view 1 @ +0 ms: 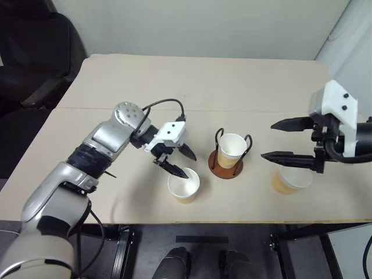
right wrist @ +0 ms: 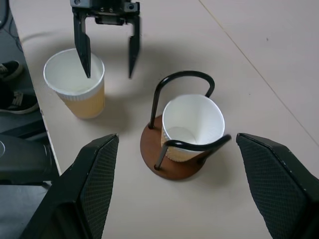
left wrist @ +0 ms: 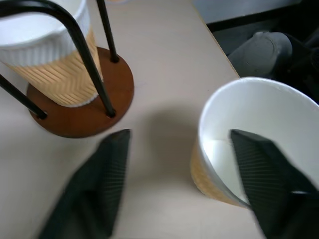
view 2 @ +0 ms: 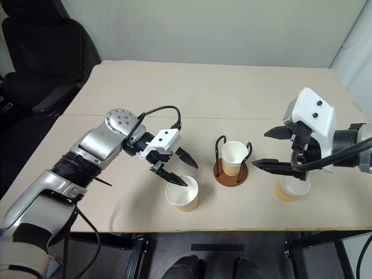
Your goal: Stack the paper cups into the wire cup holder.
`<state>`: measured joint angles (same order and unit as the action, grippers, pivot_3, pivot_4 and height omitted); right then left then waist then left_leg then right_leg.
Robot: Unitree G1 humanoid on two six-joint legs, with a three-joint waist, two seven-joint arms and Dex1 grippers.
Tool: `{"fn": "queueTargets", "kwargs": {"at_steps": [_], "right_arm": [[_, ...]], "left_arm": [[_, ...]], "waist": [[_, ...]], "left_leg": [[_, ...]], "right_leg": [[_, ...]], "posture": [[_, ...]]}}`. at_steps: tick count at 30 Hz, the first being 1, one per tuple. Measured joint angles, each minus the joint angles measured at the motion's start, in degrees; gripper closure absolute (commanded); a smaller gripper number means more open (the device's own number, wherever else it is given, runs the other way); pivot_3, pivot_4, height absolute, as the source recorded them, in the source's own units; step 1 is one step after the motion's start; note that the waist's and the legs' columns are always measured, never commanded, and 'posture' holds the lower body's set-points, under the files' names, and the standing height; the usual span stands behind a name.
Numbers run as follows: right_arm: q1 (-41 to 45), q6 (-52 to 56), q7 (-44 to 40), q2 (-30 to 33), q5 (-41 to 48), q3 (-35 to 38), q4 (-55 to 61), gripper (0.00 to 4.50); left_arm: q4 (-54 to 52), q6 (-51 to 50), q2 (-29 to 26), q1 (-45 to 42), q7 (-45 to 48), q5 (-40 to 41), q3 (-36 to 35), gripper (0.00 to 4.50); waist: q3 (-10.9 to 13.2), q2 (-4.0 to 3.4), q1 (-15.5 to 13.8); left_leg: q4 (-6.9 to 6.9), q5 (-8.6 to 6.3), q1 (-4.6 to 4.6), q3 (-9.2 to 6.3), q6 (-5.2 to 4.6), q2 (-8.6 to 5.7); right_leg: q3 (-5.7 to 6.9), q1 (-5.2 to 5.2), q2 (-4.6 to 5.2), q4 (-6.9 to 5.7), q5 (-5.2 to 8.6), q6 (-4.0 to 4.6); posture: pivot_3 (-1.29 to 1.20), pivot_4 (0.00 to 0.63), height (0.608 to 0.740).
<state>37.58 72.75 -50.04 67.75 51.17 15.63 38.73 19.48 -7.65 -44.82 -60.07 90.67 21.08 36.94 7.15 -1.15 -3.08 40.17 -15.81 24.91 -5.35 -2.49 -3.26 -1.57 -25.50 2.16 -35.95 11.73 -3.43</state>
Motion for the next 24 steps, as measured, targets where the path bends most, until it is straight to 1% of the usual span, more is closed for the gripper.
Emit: {"fn": "queueTargets", "kwargs": {"at_steps": [4,6,12,17,21,24], "right_arm": [[-0.06,-0.33,0.56,0.10,0.97,0.33,-0.04,0.67],[-0.06,-0.48,0.91,0.13,1.24,0.33,-0.16,0.67],[-0.59,-1.17,1.34,1.04,1.57,0.34,-0.73,0.67],[-1.28,-2.06,1.35,1.68,1.57,0.36,-1.14,0.67],[-2.02,-2.59,1.35,2.30,1.59,0.55,-1.25,0.67],[-2.45,-3.00,1.34,2.72,1.59,0.78,-1.38,0.67]], "left_arm": [[-1.36,0.00,-1.70,0.23,0.00,0.67,2.25,3.89],[-1.60,-0.02,-2.05,0.27,0.01,1.14,2.64,4.48],[-1.45,-0.85,-2.22,0.12,0.02,1.48,2.68,4.48],[-0.02,-0.93,-1.53,-1.68,0.03,1.13,2.60,4.48],[2.22,-0.90,-1.04,-4.20,0.05,1.12,2.45,4.48],[5.64,-0.48,-0.80,-8.23,0.06,1.26,2.40,4.48]], "waist": [[0.00,0.00,-0.05],[0.00,0.00,-0.05],[0.00,0.00,-0.06],[0.00,0.00,-0.07],[0.00,0.00,-0.06],[0.00,0.00,-0.12]], "left_leg": [[0.01,0.00,0.00,0.00,0.00,0.00],[0.01,0.00,0.00,0.00,0.00,0.00],[0.01,0.00,0.00,0.00,0.00,0.00],[0.01,0.00,0.00,0.00,0.00,0.00],[0.01,0.00,0.00,0.00,0.00,0.00],[0.01,0.00,0.02,0.00,0.00,0.00]], "right_leg": [[0.00,0.00,0.00,0.00,0.00,0.00],[0.00,0.01,0.00,0.00,0.00,0.00],[0.00,0.01,0.00,0.00,0.00,0.00],[0.00,0.00,0.00,0.00,0.00,0.00],[0.00,0.00,0.00,0.00,0.00,-0.01],[0.01,0.00,0.01,0.00,-0.01,-0.01]], "posture": [[0.00,0.150,0.740],[0.00,0.150,0.740],[0.00,0.150,0.740],[0.00,0.150,0.740],[0.00,0.150,0.740],[0.00,0.150,0.740]]}}
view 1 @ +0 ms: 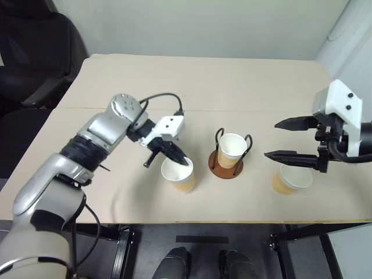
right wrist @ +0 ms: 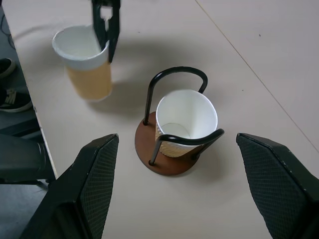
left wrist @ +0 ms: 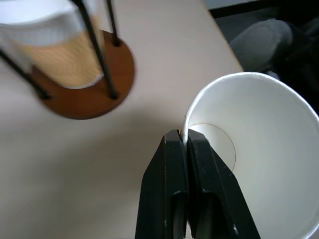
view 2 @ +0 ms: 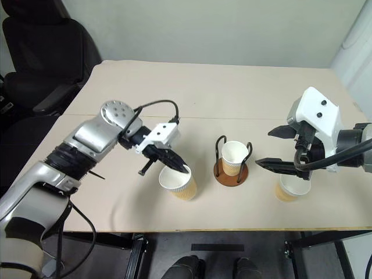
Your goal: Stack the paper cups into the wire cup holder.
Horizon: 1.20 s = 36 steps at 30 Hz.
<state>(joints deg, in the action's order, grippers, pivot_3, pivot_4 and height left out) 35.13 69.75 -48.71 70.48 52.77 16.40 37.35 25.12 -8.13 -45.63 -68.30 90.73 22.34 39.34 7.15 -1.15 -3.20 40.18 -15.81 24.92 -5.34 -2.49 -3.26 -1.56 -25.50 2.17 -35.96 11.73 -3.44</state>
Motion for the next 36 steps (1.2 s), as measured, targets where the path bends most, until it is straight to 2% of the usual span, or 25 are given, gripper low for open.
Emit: {"fn": "queueTargets", "kwargs": {"at_steps": [6,10,20,26,36], "right_arm": [[-0.57,-0.69,-0.01,0.11,0.56,0.25,-0.79,0.67],[-0.79,-1.01,0.08,0.10,1.17,0.30,-0.99,0.67],[-1.69,-1.77,1.02,0.10,1.66,0.36,-1.06,0.67],[-3.17,-1.93,1.49,0.09,1.68,0.78,-1.06,0.67],[-6.99,-3.46,1.31,2.16,0.97,3.39,-1.09,0.67]], "left_arm": [[7.84,0.70,2.02,-10.05,0.00,2.91,-1.12,4.48],[13.36,-0.55,5.32,-14.55,0.03,4.86,-5.25,4.48],[20.17,-1.10,9.17,-18.47,0.05,5.43,-13.15,4.48],[26.09,-0.70,14.74,-20.09,0.06,3.04,-16.16,4.48],[36.29,4.43,22.60,-23.49,0.06,-4.78,-16.76,4.48]], "waist": [[0.00,0.00,-0.06],[0.00,0.00,0.00],[0.02,0.02,-0.17],[0.04,0.02,-0.32],[0.09,0.05,-0.40]], "left_leg": [[-0.02,-0.01,0.02,0.01,-0.01,0.00],[-0.04,-0.01,0.03,0.02,-0.01,0.00],[-0.03,-0.02,0.06,0.02,-0.04,-0.03],[0.00,-0.02,0.10,0.07,-0.09,-0.09],[-0.02,-0.04,0.13,0.23,-0.13,-0.15]], "right_leg": [[0.00,0.00,0.03,0.05,-0.02,-0.04],[0.00,-0.01,0.03,0.05,-0.02,-0.05],[-0.04,-0.02,0.11,0.07,0.00,-0.14],[-0.07,-0.04,0.20,0.06,0.02,-0.25],[-0.08,-0.06,0.17,0.06,0.03,-0.31]], "posture": [[0.00,0.150,0.740],[0.00,0.150,0.740],[0.00,0.150,0.740],[0.00,0.150,0.740],[0.00,0.150,0.740]]}}
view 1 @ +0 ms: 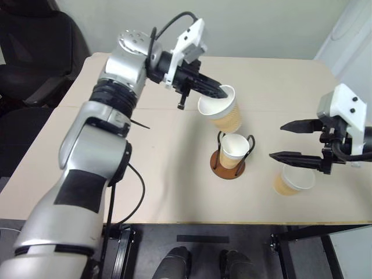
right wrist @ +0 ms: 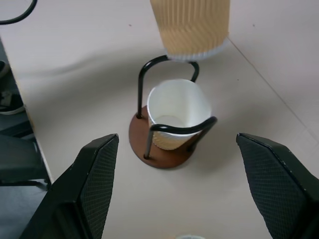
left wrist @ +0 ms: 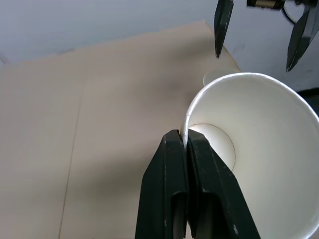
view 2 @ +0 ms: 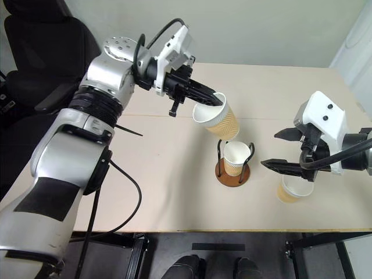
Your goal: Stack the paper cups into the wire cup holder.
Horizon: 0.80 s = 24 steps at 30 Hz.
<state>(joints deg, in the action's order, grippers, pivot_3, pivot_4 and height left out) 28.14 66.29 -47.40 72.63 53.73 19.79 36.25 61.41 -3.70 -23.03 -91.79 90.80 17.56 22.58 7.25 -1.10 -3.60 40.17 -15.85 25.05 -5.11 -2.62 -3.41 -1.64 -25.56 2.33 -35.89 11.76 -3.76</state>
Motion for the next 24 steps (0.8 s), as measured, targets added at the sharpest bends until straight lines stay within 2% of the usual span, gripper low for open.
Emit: {"fn": "queueTargets", "kwargs": {"at_steps": [8,24], "right_arm": [[-4.26,-0.42,0.07,0.29,-0.45,5.16,0.27,0.67],[-8.39,2.90,3.52,0.04,3.38,11.51,4.53,0.67]], "left_arm": [[4.93,2.73,6.74,-1.94,0.00,-5.20,-1.78,4.48],[8.63,6.25,10.91,-2.07,0.00,-12.09,-3.35,4.48]], "waist": [[0.01,0.03,-0.21],[0.01,0.03,-0.37]], "left_leg": [[0.01,-0.04,0.03,0.14,-0.08,0.03],[0.32,-0.20,0.02,0.57,-0.38,0.05]], "right_leg": [[-0.07,-0.01,0.05,-0.03,-0.02,-0.09],[-0.30,-0.03,0.10,-0.06,0.01,-0.33]], "posture": [[0.00,0.150,0.740],[0.00,0.150,0.740]]}}
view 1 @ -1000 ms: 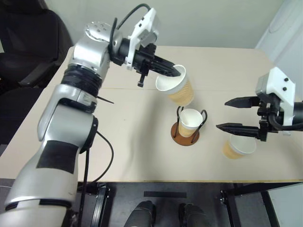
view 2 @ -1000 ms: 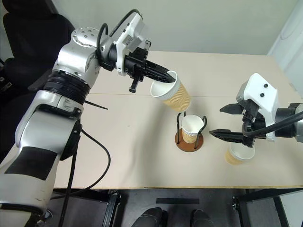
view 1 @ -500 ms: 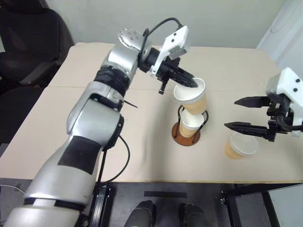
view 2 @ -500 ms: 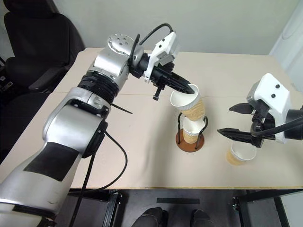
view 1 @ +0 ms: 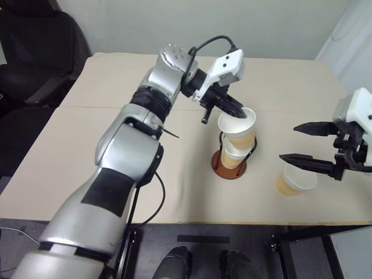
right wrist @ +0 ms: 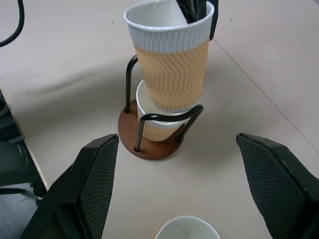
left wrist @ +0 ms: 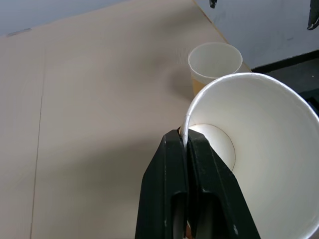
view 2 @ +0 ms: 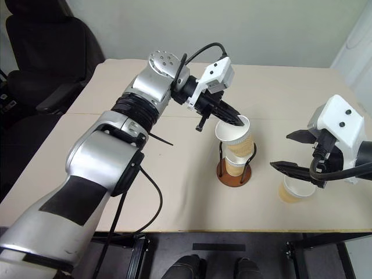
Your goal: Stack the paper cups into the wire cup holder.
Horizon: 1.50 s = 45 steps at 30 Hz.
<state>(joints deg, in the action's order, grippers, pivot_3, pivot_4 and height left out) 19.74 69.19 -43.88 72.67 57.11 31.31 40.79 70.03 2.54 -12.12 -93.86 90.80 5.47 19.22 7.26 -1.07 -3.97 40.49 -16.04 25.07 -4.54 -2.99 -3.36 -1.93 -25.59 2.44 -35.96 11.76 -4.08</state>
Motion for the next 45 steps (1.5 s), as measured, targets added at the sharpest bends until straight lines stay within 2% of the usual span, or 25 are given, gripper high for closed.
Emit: {"fn": "queueTargets", "kwargs": {"at_steps": [17,19,22,26,36,37,39,41,45], "right_arm": [[-0.13,-0.07,0.14,0.19,0.11,0.01,-0.08,0.67],[-0.14,-0.09,0.14,0.20,0.10,0.01,-0.09,0.67],[-0.15,-0.11,0.14,0.22,0.10,0.01,-0.11,0.67],[-0.23,-0.11,0.14,0.22,0.10,0.01,-0.14,0.67],[0.42,-1.68,1.60,-0.01,0.06,-1.20,-0.78,0.67],[0.91,-1.70,2.34,-0.35,0.21,-1.36,-0.75,0.67],[1.10,-1.66,3.21,-0.96,0.97,-1.93,-0.64,0.67],[1.20,-1.60,4.43,-2.00,2.18,-2.86,-0.27,0.67],[1.30,-1.46,6.45,-2.79,4.26,-3.37,0.49,0.67]], "left_arm": [[0.18,3.03,0.21,1.88,0.00,-3.86,2.03,4.48],[0.55,3.36,0.54,1.88,0.00,-4.91,1.89,4.07],[1.31,3.50,1.56,1.88,-0.08,-6.14,1.11,3.20],[1.69,4.22,2.22,1.88,-0.34,-7.12,-0.44,1.73],[1.69,4.41,0.53,1.63,-4.62,-6.63,-7.61,1.73],[1.69,3.73,-0.60,1.62,-5.55,-6.15,-9.13,1.73],[1.91,2.21,-2.33,1.81,-6.40,-5.34,-11.03,1.73],[1.38,0.11,-4.49,1.72,-6.53,-3.61,-14.06,1.73],[-1.87,-4.51,-8.25,3.15,-3.04,-0.85,-16.99,1.73]], "waist": [[0.00,0.00,0.00],[0.00,-0.01,-0.01],[0.00,0.00,-0.01],[0.00,-0.01,0.01],[0.00,-0.01,0.05],[0.00,-0.01,0.17],[-1.27,-0.06,0.23],[-2.27,-0.20,0.21],[-2.74,-0.35,0.23]], "left_leg": [[0.45,-0.10,0.02,0.13,-0.17,-0.01],[0.48,-0.11,0.02,0.14,-0.19,-0.01],[0.51,-0.13,0.03,0.16,-0.22,-0.01],[0.51,-0.14,0.03,0.18,-0.23,-0.01],[0.52,-0.14,0.02,0.22,-0.24,-0.01],[0.52,-0.14,0.01,0.23,-0.24,-0.01],[0.84,-0.23,0.45,0.34,-0.35,-0.02],[1.13,-0.49,0.51,0.36,-0.37,-0.08],[1.68,-0.59,0.50,0.37,-0.49,-0.11]], "right_leg": [[-0.07,0.06,-0.01,-0.13,-0.04,-0.17],[-0.07,0.08,0.00,-0.13,-0.05,-0.19],[-0.07,0.08,0.00,-0.12,-0.06,-0.22],[-0.09,0.08,0.00,-0.12,-0.05,-0.23],[-0.11,0.07,-0.01,-0.13,-0.05,-0.26],[-0.11,0.06,-0.01,-0.13,-0.06,-0.26],[-0.09,-0.48,-0.06,-1.00,0.10,-0.43],[-0.07,-0.54,-0.12,-0.94,0.35,-0.43],[-0.07,-0.42,-0.18,-1.10,0.35,-0.42]], "posture": [[0.00,0.150,0.740],[0.00,0.150,0.740],[0.00,0.150,0.740],[0.00,0.150,0.740],[0.00,0.150,0.740],[0.00,0.000,0.740],[0.00,0.000,0.740],[0.00,0.000,0.740],[0.00,0.000,0.740]]}}
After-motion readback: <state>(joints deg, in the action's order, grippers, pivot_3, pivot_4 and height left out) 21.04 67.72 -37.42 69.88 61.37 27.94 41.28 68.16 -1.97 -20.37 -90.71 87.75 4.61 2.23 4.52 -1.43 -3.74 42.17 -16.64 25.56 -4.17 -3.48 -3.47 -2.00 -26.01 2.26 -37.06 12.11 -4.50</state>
